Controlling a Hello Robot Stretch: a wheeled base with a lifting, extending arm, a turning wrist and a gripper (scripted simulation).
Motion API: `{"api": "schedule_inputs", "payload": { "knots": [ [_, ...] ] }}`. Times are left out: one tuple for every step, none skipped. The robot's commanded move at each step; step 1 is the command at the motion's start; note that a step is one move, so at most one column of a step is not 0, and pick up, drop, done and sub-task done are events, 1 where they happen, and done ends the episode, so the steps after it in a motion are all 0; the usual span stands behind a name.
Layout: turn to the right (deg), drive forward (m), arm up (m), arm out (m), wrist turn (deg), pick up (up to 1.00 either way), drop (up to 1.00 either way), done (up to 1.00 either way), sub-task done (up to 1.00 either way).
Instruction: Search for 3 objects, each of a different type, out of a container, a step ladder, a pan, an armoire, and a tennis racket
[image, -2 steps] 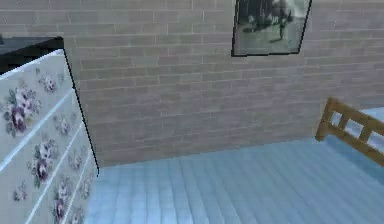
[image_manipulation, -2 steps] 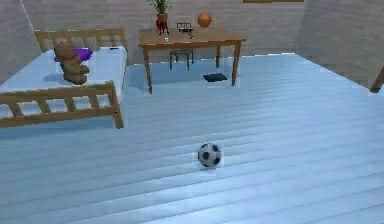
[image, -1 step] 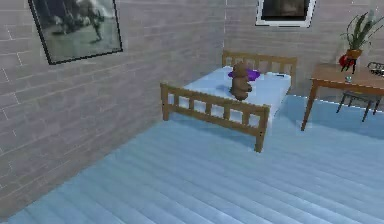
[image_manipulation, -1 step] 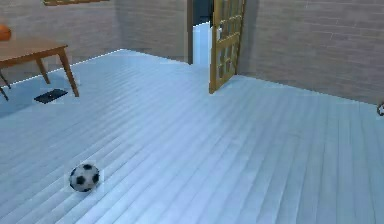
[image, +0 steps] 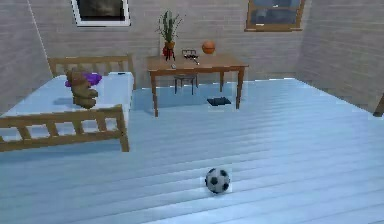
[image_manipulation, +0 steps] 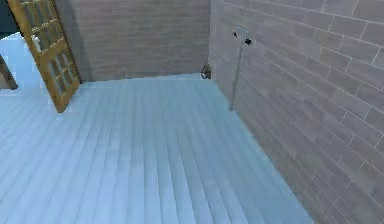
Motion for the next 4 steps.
{"api": "schedule_inputs", "payload": {
  "knots": [
    [39.0,0.00,0.00,0.00,0.0,0.00,0.00,0.00,0.00],
    [0.0,1.00,0.00,0.00,0.0,0.00,0.00,0.00,0.00],
    [-27.0,0.00,0.00,0.00,0.0,0.00,0.00,0.00,0.00],
    [0.0,1.00,0.00,0.00,0.0,0.00,0.00,0.00,0.00]
  ]
}}
